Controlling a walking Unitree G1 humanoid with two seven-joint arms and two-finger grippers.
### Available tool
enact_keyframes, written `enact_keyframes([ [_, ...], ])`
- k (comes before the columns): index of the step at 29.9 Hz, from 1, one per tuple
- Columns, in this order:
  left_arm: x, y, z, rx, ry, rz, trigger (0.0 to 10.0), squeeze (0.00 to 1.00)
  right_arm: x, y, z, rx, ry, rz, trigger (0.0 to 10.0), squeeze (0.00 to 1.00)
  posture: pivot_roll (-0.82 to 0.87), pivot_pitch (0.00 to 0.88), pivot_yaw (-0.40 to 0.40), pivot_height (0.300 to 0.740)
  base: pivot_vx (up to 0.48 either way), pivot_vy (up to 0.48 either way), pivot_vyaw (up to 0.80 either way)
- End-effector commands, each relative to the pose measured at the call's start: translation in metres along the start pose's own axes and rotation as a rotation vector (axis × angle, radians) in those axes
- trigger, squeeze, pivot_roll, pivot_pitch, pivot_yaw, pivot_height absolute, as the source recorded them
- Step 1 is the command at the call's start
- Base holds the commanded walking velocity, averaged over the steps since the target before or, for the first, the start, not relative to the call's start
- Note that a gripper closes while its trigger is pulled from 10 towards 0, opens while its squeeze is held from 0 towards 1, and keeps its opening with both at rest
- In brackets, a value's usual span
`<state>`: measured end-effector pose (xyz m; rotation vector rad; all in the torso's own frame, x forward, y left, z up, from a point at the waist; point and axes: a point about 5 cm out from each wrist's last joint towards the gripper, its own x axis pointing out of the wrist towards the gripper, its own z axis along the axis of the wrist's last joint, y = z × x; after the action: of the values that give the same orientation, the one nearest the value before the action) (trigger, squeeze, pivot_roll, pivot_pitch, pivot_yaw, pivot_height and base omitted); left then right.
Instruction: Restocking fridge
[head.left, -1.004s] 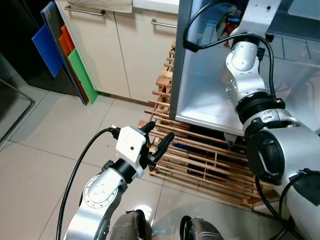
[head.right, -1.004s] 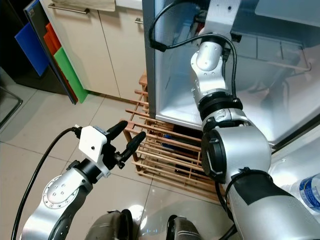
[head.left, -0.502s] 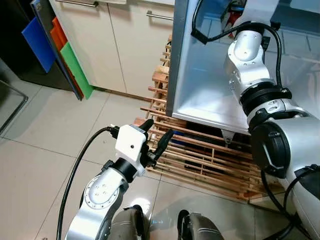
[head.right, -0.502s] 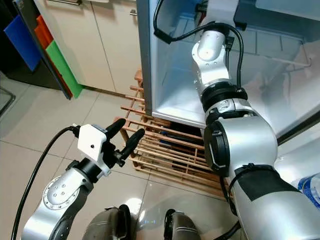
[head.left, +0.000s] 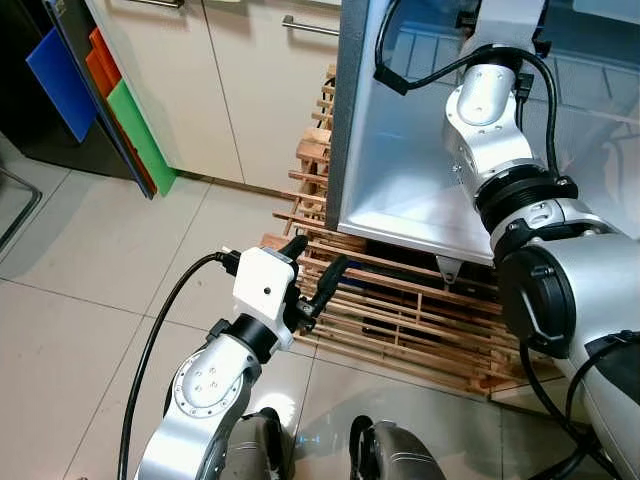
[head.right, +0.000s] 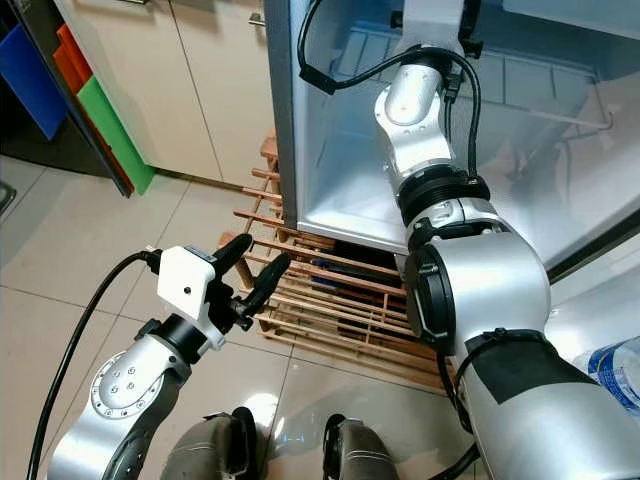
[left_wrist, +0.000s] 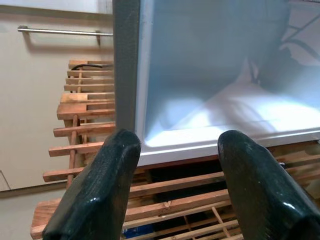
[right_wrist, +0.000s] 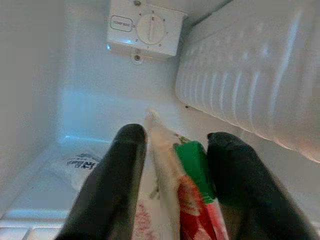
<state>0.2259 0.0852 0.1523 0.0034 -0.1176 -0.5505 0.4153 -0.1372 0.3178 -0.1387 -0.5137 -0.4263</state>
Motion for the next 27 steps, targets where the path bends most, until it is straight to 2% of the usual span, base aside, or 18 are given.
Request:
enact_keyframes([
  [1, 0.001, -0.002, 0.001, 0.005, -0.007, -0.004, 10.0, 0.0, 0.005, 0.0, 0.012, 0.042, -0.023, -0.025, 10.0, 1.0, 0.19, 0.227, -0.036, 0.74, 0.0, 0.0, 0.0],
  [7, 0.005, -0.001, 0.001, 0.017, -0.017, 0.002, 10.0, 0.0, 0.011, 0.002, 0.034, 0.113, -0.104, -0.024, 10.0, 1.0, 0.17, 0.212, -0.044, 0.74, 0.0, 0.0, 0.0],
  [17, 0.01, -0.001, 0.001, 0.023, -0.027, -0.001, 10.0, 0.0, 0.011, 0.003, 0.035, 0.178, -0.103, 0.027, 10.0, 1.0, 0.16, 0.196, -0.052, 0.74, 0.0, 0.0, 0.0],
  [18, 0.011, -0.001, 0.001, 0.024, -0.035, 0.0, 10.0, 0.0, 0.007, 0.006, 0.036, 0.168, -0.157, 0.052, 10.0, 1.0, 0.15, 0.182, -0.064, 0.74, 0.0, 0.0, 0.0],
  [22, 0.012, -0.001, 0.001, 0.021, -0.042, 0.006, 10.0, 0.0, 0.0, 0.007, 0.034, 0.164, -0.206, 0.059, 10.0, 1.0, 0.13, 0.173, -0.072, 0.74, 0.0, 0.0, 0.0],
  [24, 0.014, 0.0, 0.0, 0.006, -0.042, 0.016, 10.0, 0.0, -0.012, 0.006, 0.028, 0.176, -0.256, 0.054, 10.0, 0.99, 0.11, 0.163, -0.078, 0.74, 0.0, 0.0, 0.0],
  [25, 0.014, 0.0, 0.0, 0.006, -0.042, 0.016, 10.0, 0.0, -0.012, 0.006, 0.028, 0.176, -0.256, 0.054, 10.0, 0.99, 0.11, 0.163, -0.078, 0.74, 0.0, 0.0, 0.0],
  [26, 0.016, 0.001, 0.0, 0.002, -0.04, 0.017, 10.0, 0.0, -0.021, 0.005, 0.026, 0.188, -0.286, 0.059, 10.0, 0.0, 0.1, 0.162, -0.077, 0.74, 0.0, 0.0, 0.0],
  [27, 0.017, 0.002, 0.0, 0.001, -0.04, 0.017, 10.0, 0.0, -0.028, 0.003, 0.025, 0.197, -0.307, 0.062, 10.0, 0.0, 0.1, 0.162, -0.077, 0.74, 0.0, 0.0, 0.0],
])
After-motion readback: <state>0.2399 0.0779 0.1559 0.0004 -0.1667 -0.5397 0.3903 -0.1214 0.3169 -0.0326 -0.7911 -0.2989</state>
